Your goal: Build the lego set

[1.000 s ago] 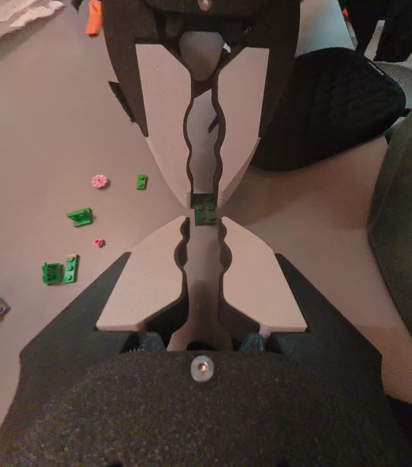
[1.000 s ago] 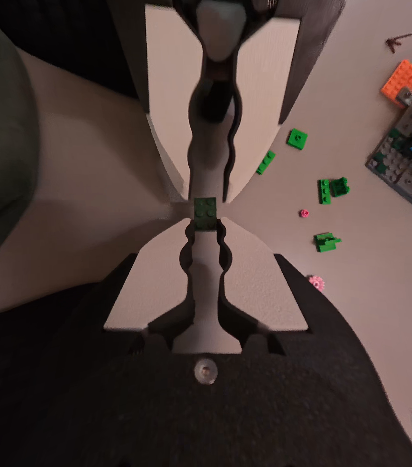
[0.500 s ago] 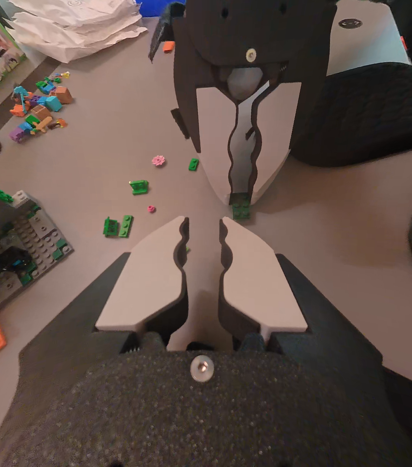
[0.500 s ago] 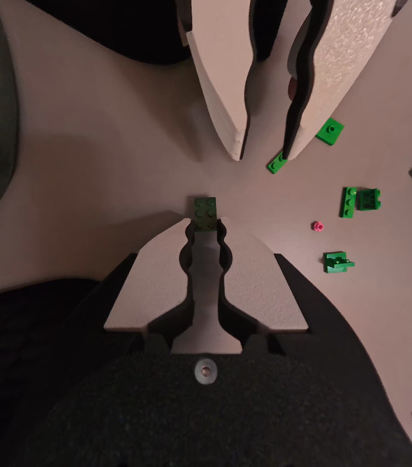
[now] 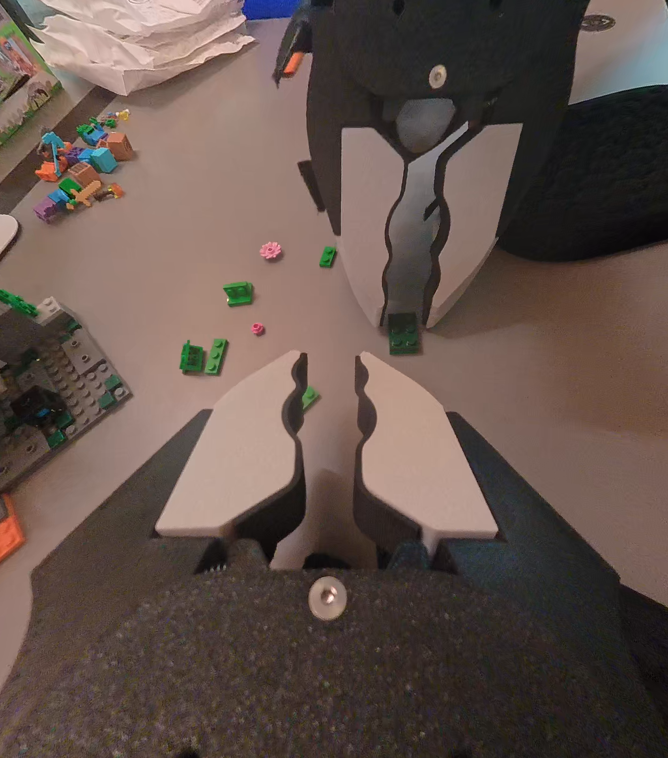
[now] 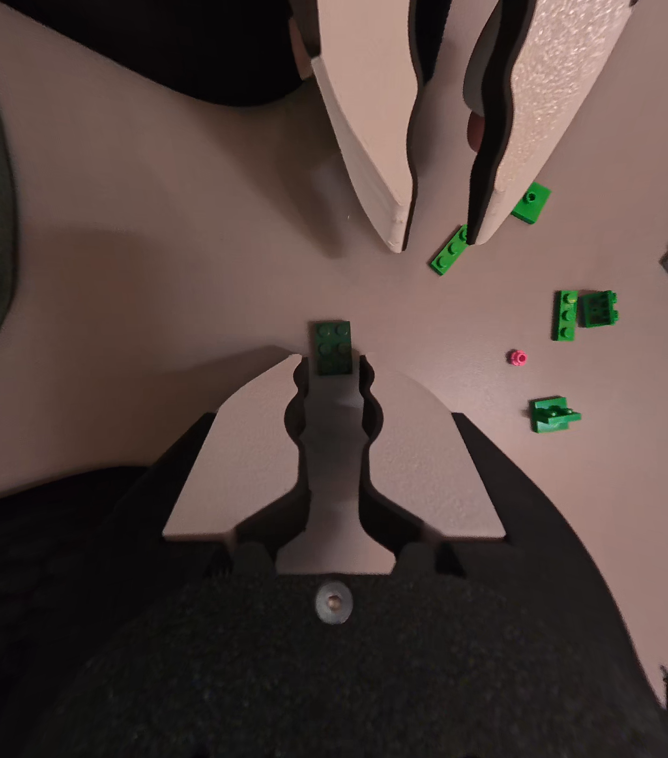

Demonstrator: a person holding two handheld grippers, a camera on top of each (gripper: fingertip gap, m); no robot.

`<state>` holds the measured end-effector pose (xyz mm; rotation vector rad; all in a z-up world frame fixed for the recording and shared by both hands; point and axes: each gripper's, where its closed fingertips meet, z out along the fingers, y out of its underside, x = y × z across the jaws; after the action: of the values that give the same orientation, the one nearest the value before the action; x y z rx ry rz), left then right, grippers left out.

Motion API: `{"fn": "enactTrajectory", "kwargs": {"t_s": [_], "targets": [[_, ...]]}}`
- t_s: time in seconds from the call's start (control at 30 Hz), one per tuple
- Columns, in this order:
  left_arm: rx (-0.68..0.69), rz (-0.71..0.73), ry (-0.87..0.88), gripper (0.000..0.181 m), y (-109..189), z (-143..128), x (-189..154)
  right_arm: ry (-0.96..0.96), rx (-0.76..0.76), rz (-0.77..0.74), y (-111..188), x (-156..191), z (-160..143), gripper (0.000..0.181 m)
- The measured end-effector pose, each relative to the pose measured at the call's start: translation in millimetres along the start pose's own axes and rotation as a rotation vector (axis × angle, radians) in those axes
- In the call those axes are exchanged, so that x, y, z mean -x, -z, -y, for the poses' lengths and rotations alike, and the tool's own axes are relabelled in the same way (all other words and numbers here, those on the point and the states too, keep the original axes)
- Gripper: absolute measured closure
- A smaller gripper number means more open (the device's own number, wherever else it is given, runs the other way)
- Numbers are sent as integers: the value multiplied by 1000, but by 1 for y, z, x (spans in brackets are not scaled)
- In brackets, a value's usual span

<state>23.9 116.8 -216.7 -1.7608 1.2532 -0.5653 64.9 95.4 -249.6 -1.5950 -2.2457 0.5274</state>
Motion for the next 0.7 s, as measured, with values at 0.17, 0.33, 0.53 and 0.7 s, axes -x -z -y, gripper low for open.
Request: {"fn": "enactTrajectory", "kwargs": {"t_s": [0.17, 0.33, 0.53, 0.7], "targets": [[-2, 4, 3, 161, -2, -1, 1, -13, -37, -17, 4, 0, 1, 154], [0, 10, -1, 161, -3, -1, 1, -6, -19, -46, -1, 1, -1, 162], [-4, 15, 4, 162, -3, -1, 3, -40, -16, -86, -2, -7, 0, 165], [-6, 16, 5, 163, -3, -2, 3, -72, -42, -95, -2, -10, 2, 161]]}}
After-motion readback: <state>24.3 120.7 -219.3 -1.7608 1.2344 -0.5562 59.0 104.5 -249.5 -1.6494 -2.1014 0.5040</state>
